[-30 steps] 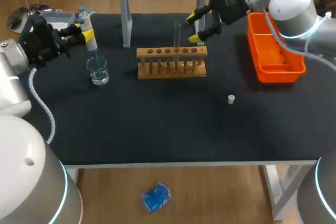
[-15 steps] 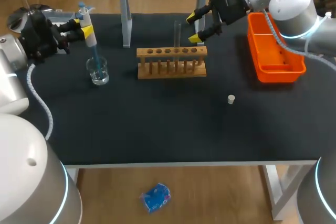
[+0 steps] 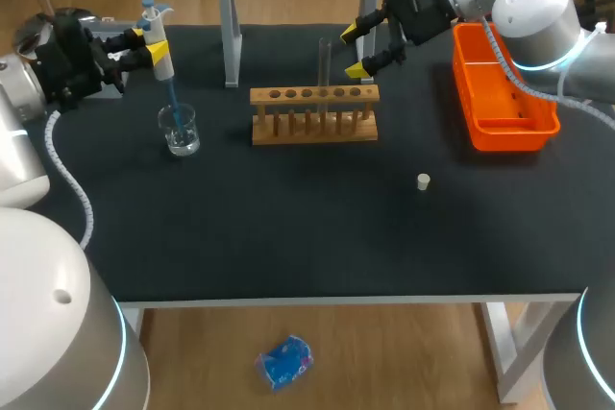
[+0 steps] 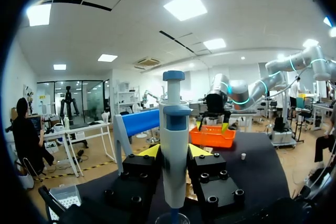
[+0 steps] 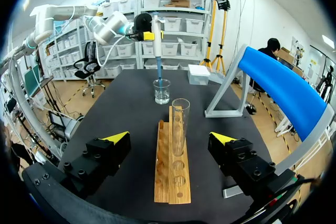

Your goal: Invert the test tube, pick up the pipette, mount the tip to pipette, aspirate from beaker and dispense into the tube, eject the tip, return the pipette, and cap with the stopper.

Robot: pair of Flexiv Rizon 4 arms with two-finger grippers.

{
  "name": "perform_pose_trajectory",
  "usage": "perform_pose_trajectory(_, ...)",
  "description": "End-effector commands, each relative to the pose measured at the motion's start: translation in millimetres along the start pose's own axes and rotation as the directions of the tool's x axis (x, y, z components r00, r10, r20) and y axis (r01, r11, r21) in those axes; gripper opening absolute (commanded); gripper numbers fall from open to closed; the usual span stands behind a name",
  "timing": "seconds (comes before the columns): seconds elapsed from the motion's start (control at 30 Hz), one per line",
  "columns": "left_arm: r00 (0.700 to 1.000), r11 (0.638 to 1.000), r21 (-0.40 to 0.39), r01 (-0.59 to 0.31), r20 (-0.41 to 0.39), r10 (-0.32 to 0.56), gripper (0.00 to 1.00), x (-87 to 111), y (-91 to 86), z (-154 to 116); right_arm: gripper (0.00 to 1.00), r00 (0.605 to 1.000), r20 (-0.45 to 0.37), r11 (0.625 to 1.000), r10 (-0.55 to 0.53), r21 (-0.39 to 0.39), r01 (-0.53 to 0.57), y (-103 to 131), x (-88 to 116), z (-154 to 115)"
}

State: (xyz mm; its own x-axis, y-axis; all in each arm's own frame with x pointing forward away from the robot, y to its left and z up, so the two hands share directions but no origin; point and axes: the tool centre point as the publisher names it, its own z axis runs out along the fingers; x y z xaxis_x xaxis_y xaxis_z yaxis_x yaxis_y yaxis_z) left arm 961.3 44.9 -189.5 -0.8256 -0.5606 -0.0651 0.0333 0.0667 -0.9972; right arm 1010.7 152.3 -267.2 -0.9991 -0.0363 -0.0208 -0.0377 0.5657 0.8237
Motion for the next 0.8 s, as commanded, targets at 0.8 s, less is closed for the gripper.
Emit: perform_pose_trajectory(0.8, 1.000, 0.998, -0.063, -0.014, -0.020, 0.013, 0.00, 17.5, -117.1, 4.2, 1.00, 1.000, 0.000, 1.000, 0.000, 0.001, 0.000, -0.1, 0.3, -0.5)
